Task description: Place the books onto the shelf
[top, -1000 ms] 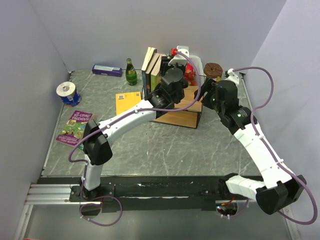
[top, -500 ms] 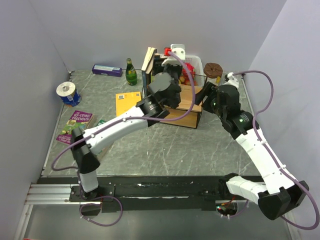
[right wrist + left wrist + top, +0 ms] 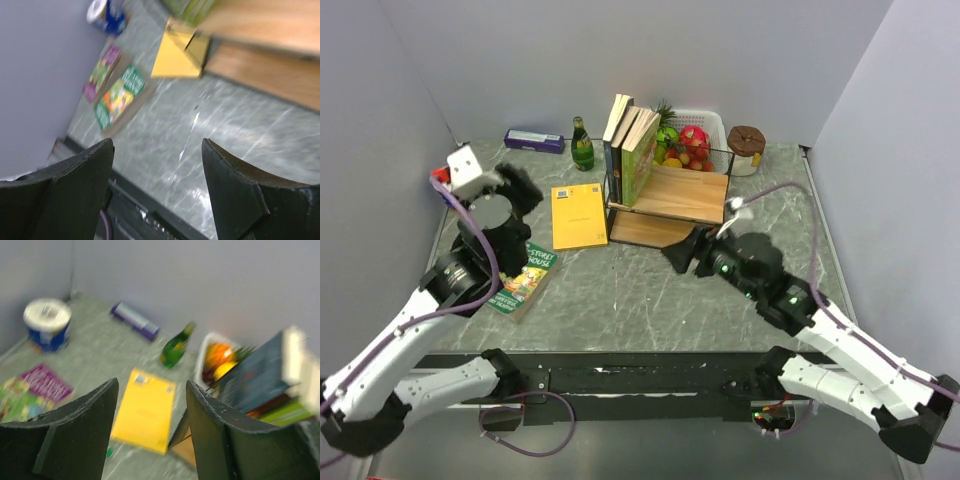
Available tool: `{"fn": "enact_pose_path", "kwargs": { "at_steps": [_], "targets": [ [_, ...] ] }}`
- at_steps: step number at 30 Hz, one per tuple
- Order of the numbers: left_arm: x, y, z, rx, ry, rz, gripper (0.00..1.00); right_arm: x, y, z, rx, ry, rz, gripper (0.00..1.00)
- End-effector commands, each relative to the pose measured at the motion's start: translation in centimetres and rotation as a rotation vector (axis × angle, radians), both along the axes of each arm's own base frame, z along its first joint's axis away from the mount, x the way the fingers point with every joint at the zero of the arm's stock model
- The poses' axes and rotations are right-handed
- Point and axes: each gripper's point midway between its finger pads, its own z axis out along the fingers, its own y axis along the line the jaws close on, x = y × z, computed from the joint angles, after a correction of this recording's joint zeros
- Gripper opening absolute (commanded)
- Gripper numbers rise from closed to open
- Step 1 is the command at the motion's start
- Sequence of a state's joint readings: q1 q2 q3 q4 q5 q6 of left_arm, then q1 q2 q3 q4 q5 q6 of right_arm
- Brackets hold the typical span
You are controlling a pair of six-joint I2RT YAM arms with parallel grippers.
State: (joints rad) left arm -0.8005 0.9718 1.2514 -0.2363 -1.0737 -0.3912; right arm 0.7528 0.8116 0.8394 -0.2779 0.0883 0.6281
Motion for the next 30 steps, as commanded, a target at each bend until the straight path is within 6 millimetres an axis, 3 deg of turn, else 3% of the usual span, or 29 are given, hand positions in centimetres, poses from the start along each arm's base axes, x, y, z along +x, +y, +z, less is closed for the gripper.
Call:
{"fn": "enact_pose_path", "kwargs": {
  "at_steps": [1, 2, 3, 4, 5, 7, 8, 9, 10, 11, 13, 15, 16, 17, 22, 28, 30],
  "targets": [
    [-0.2, 1.9, -14.3, -0.059, 0.348, 0.022, 0.63, -1.8, 5.0, -1.8, 0.093, -0.012, 0.169, 0.77],
    [-0.2, 2.8, -15.3, -0.070, 0.369, 0.032, 0.62, -2.7, 6.6, -3.4, 0.078, 0.036, 0.226, 0.77],
    [0.0, 2.5, -16.7, -0.098, 0.412, -0.012, 0.62, -3.0, 7.9, -2.7, 0.110, 0.014, 0.260, 0.77],
    [0.4, 5.2, -18.6, -0.114, 0.457, 0.058, 0.62, -3.2, 8.8, -2.7, 0.116, 0.018, 0.277, 0.77],
    [0.7, 6.1, -19.9, -0.142, 0.496, 0.068, 0.61, -3.3, 10.0, -4.0, 0.091, 0.042, 0.297, 0.77],
    [1.3, 8.4, -22.8, -0.262, 0.571, 0.063, 0.60, -4.4, 12.6, -3.3, 0.110, 0.028, 0.367, 0.77],
    [1.7, 9.0, -24.4, -0.309, 0.615, 0.061, 0.59, -4.7, 14.2, -4.8, 0.090, 0.069, 0.395, 0.77],
    [1.6, 9.3, -25.8, -0.354, 0.649, 0.047, 0.57, -5.1, 15.3, -5.1, 0.093, 0.082, 0.425, 0.77],
    [2.0, 10.8, -26.3, -0.430, 0.650, 0.052, 0.55, -5.0, 16.5, -4.3, 0.116, 0.081, 0.441, 0.77],
    [2.2, 11.3, -27.4, -0.452, 0.681, 0.067, 0.53, -4.9, 17.8, -6.3, 0.105, 0.153, 0.451, 0.77],
    [2.6, 11.6, -27.8, -0.481, 0.684, 0.060, 0.51, -4.7, 19.6, -6.2, 0.126, 0.178, 0.478, 0.77],
    [3.3, 11.4, -28.3, -0.497, 0.688, 0.052, 0.50, -4.7, 21.1, -7.6, 0.123, 0.229, 0.503, 0.77],
    [3.4, 11.3, -28.6, -0.500, 0.690, 0.043, 0.50, -4.5, 21.8, -7.1, 0.131, 0.228, 0.508, 0.77],
    [3.7, 11.0, -28.9, -0.507, 0.695, 0.022, 0.50, -4.3, 22.1, -8.1, 0.113, 0.244, 0.508, 0.77],
    [2.8, 10.5, -31.7, -0.517, 0.727, 0.011, 0.51, -3.7, 22.5, -9.3, 0.087, 0.259, 0.486, 0.77],
    [2.7, 12.1, -34.2, -0.517, 0.733, 0.115, 0.49, -4.3, 21.8, -10.9, 0.076, 0.268, 0.493, 0.77],
    [3.2, 12.9, -34.1, -0.513, 0.715, 0.159, 0.47, -4.9, 21.7, -11.2, 0.068, 0.270, 0.508, 0.77]
  ]
}}
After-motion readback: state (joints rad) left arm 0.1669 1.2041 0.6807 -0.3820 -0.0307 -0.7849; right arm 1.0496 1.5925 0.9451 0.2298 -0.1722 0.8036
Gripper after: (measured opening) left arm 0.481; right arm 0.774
